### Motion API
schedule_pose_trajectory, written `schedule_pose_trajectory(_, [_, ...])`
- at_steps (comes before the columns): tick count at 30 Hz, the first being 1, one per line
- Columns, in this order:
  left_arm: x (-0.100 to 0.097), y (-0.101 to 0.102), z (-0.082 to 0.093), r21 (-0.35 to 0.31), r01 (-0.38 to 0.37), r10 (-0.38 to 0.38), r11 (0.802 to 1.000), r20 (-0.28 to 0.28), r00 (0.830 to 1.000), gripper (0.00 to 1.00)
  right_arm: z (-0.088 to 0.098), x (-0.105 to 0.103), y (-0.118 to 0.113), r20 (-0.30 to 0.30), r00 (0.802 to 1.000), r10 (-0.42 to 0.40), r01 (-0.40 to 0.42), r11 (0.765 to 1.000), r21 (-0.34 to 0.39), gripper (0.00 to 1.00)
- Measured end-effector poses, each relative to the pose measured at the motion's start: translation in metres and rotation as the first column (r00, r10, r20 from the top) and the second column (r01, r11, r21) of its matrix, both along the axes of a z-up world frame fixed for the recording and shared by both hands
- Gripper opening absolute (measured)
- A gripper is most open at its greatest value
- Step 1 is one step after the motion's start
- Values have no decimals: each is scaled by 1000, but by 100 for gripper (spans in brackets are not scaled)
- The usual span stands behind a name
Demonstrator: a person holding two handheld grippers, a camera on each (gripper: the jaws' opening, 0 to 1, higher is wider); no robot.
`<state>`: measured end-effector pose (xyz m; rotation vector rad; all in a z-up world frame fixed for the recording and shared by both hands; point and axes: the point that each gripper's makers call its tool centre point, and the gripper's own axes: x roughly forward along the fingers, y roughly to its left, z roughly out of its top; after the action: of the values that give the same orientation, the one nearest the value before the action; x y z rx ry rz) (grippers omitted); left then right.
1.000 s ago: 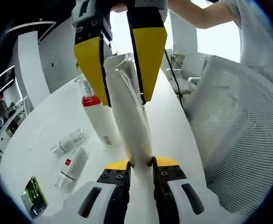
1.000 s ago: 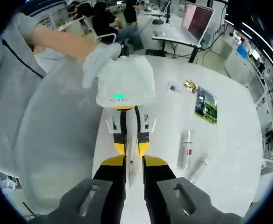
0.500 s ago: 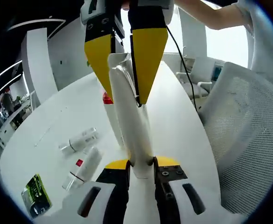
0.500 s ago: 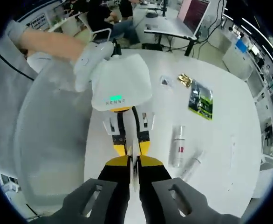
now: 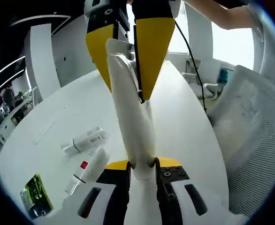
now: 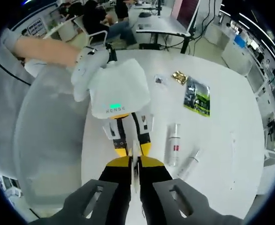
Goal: Arrange the skincare products in the storage area until every visible bottle or jar stands upright without overlapping.
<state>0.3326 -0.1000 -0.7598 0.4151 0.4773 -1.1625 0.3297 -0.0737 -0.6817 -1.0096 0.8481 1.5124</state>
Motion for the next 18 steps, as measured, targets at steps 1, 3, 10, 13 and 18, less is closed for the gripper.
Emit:
schedule_pose_trajectory(1, [1, -1, 0, -1, -1, 1, 1000, 0, 1000, 20, 0, 0, 0, 3, 1000, 1, -1, 1000, -6, 5])
schedule_pose_trajectory(3, [7, -2, -1, 0, 6, -6, 1000, -1, 1000, 20, 0, 3, -1, 6, 1000, 1, -1, 1000, -13, 5])
schedule_pose_trajectory(10, [16, -6, -2, 17, 16, -16, 1000, -4, 1000, 21, 0, 16, -5, -11, 999, -43, 43, 999, -4, 5])
schedule_pose_trajectory(13, [17, -8, -2, 19, 17, -17, 1000, -2, 1000, 21, 0, 18, -6, -10, 999, -50, 50, 999, -3, 5])
schedule_pose_trajectory(18, [21, -10, -2, 15, 28, -28, 1000, -5, 1000, 21, 0, 20, -10, -13, 998, -59, 59, 998, -2, 5])
